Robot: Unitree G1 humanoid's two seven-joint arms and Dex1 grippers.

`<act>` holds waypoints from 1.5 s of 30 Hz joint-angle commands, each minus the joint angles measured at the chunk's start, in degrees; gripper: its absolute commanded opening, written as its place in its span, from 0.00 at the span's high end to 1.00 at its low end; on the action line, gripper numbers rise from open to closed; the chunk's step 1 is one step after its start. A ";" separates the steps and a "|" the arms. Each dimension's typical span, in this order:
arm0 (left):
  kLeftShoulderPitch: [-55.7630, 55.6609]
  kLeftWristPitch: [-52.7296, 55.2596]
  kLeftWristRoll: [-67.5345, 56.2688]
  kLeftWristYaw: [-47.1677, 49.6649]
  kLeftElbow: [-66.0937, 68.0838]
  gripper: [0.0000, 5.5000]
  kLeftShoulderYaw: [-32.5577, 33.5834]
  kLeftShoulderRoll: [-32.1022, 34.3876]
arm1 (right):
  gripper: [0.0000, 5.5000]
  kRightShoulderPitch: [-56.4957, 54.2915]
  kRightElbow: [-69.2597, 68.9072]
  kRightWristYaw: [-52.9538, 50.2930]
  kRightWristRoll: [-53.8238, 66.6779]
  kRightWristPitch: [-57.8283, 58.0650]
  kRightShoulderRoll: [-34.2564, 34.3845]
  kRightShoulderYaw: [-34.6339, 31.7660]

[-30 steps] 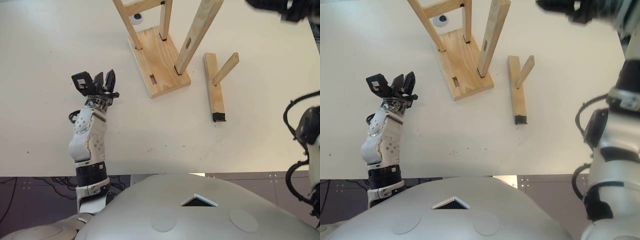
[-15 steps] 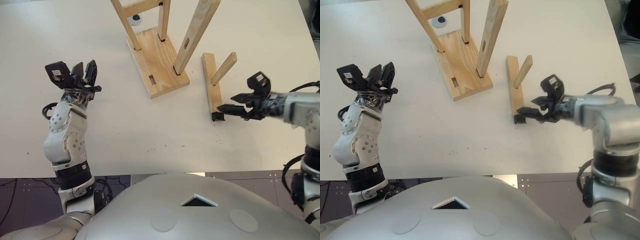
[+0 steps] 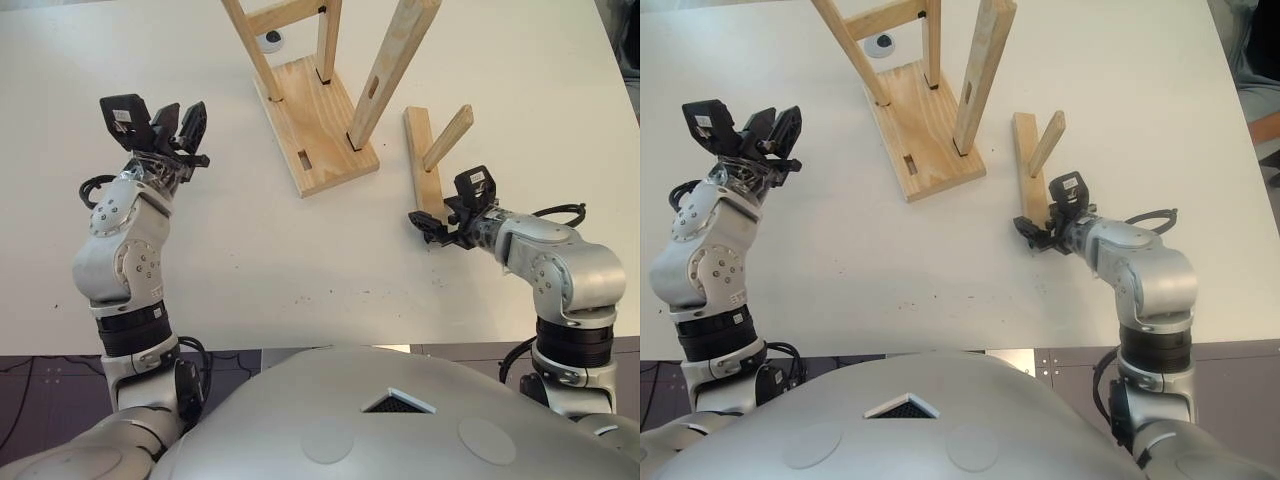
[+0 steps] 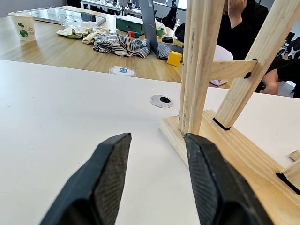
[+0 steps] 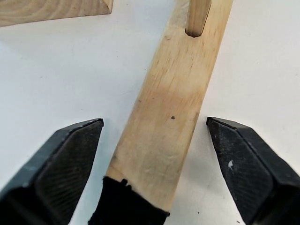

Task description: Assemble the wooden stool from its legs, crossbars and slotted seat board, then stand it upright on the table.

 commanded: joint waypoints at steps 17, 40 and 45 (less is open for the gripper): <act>-8.26 -7.08 -10.91 -1.37 0.36 0.62 6.00 -7.22 | 0.63 -7.62 20.04 1.67 -0.51 -27.62 -2.06 -5.63; -23.86 0.26 -39.15 -18.64 1.96 0.41 -1.29 -10.44 | 0.63 -56.32 40.22 59.40 20.11 -18.72 -18.65 -0.85; -22.61 1.82 -42.56 -20.78 0.68 0.41 -2.38 -9.82 | 0.63 -55.80 38.88 63.48 21.65 -16.26 -19.29 -0.29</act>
